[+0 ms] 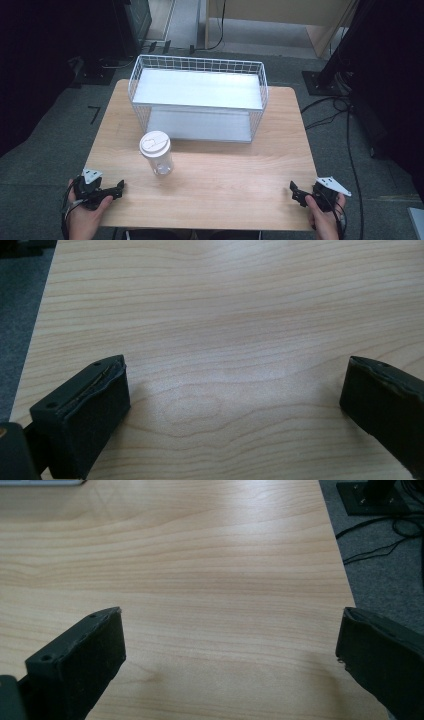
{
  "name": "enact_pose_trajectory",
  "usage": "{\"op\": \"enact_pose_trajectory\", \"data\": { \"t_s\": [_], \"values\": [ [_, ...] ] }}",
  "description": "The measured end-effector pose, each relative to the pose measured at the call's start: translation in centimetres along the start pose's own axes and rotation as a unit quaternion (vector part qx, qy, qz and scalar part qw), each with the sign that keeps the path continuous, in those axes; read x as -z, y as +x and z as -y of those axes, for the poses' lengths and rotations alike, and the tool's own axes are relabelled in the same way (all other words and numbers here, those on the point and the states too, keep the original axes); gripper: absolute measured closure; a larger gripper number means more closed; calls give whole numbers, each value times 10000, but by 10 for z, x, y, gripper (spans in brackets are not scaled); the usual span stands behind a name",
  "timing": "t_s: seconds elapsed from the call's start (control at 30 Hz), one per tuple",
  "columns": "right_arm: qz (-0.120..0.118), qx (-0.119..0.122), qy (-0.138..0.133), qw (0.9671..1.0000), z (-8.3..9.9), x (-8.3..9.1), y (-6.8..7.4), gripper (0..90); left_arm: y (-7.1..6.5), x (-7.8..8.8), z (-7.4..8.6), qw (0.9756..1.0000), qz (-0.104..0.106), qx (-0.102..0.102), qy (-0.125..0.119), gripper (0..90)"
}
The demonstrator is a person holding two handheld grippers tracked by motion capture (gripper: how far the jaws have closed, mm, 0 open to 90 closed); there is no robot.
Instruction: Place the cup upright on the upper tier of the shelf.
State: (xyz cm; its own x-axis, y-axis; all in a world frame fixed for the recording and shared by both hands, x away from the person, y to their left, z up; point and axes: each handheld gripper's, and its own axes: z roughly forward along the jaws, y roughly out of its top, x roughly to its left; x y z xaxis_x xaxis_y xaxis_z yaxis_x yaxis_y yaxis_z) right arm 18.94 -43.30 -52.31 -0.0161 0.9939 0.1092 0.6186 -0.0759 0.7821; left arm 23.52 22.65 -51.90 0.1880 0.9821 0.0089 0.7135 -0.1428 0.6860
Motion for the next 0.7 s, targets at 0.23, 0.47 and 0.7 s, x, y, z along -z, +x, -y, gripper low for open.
{"op": "enact_pose_trajectory", "data": {
  "t_s": [0.23,0.47,0.7],
  "values": [
    [-102,343,9,9994,-6,-3,22,0,0,0,0,10000,3,-1,4,0],
    [-633,791,-102,9948,-29,-8,85,0,0,0,0,10000,0,-2,4,0],
    [-1140,1219,-180,9858,-49,-19,155,0,0,0,0,10000,3,-1,4,0]
  ]
}}
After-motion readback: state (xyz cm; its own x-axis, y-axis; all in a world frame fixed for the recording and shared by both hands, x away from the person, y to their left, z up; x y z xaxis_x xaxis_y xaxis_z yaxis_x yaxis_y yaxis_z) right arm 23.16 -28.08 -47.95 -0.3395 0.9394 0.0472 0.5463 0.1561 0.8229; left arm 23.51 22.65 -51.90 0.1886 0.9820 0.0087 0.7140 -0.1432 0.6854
